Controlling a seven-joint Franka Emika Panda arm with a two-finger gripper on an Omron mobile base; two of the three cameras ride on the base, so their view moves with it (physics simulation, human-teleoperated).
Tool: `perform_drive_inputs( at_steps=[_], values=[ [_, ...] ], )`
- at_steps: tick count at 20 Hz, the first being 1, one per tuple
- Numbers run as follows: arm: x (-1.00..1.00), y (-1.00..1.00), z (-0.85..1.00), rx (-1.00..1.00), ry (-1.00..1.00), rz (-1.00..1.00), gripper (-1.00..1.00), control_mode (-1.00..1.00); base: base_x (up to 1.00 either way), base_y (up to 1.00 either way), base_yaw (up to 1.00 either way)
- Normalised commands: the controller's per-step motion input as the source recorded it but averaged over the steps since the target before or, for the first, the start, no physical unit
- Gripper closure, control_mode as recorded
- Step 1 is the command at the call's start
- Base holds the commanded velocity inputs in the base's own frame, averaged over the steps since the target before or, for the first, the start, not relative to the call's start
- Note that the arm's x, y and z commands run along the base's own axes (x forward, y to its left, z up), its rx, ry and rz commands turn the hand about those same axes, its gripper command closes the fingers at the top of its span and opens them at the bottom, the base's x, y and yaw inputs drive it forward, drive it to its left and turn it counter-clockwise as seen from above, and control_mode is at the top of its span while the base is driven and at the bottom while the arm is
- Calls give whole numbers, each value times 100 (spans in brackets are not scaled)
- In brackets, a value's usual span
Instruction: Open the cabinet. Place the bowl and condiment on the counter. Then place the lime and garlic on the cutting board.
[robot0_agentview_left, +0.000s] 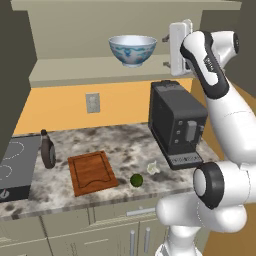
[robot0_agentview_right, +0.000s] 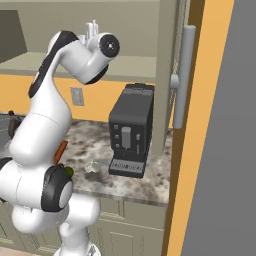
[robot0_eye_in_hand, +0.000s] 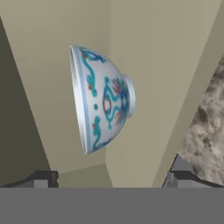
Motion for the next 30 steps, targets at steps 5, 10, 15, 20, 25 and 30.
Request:
perform_drive_inputs(
  at_steps=[5, 10, 15, 20, 25, 30],
  values=[
    [26, 0, 0, 0, 0, 1, -100, -100, 0, 0, 0],
    [25, 0, 0, 0, 0, 1, -100, -100, 0, 0, 0],
    [23, 0, 0, 0, 0, 1, -100, -100, 0, 0, 0],
    [15, 0, -3, 0, 1, 1, -100, -100, 0, 0, 0],
    [15, 0, -10, 0, 2, 1, -100, -100, 0, 0, 0],
    [18, 0, -4, 0, 1, 1, -100, -100, 0, 0, 0]
  ],
)
